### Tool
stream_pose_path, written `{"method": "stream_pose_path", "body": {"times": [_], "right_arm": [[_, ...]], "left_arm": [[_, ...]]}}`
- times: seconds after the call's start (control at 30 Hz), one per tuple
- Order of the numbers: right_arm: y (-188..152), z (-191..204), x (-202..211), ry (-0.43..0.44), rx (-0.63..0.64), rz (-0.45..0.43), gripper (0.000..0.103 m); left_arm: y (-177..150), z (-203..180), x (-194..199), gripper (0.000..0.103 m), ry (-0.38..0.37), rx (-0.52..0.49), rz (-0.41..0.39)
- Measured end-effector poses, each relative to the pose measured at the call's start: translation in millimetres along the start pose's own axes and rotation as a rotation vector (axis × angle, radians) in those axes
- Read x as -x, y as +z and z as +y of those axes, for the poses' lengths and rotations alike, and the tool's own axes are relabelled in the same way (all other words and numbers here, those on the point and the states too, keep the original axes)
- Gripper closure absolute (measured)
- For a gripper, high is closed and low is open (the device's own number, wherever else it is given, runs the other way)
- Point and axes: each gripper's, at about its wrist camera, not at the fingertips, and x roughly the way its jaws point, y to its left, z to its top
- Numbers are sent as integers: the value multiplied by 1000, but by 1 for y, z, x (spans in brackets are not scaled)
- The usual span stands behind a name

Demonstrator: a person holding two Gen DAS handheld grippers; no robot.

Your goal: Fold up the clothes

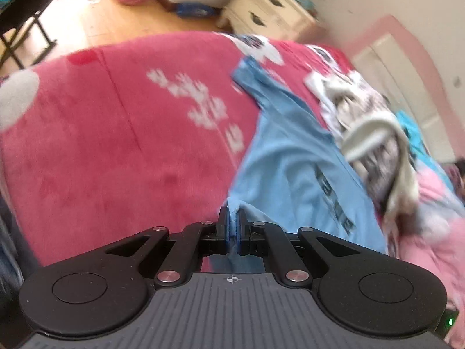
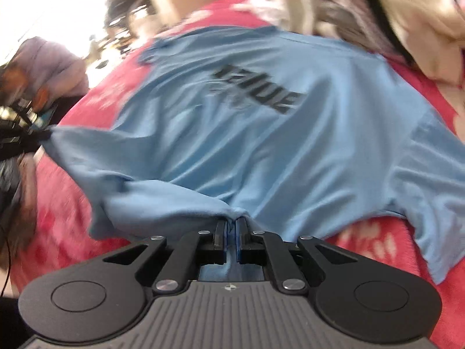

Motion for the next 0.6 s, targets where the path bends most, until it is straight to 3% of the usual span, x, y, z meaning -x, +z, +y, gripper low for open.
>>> {"method": "stream_pose_path", "body": {"times": [0.07,0.13,0.23,0.3,0.37,0.43,0.53,0.6], "right_arm": [[2,-12,-5,-35,-40,4,88],[0,-17,-4,-61,-65,-19,72],[-3,-22,8,-86,-84,-71,69],[-5,-26,21,-103,-106,-113,69],[-8,-31,38,-109,-147,-165,68],[-12,-31,49,-54,-201,-208,66],[-23,-15,53,104,-230,-207,66],[-29,-2,48,92,-201,-184,66]], "left_arm": [[7,6,-19,101,43,9,28],[14,12,-38,101,87,17,57],[24,21,-66,99,148,29,100],[21,26,-73,84,138,30,119],[17,29,-73,75,119,35,127],[12,30,-66,68,117,29,110],[6,32,-54,58,113,20,85],[2,33,-46,49,111,14,68]]}}
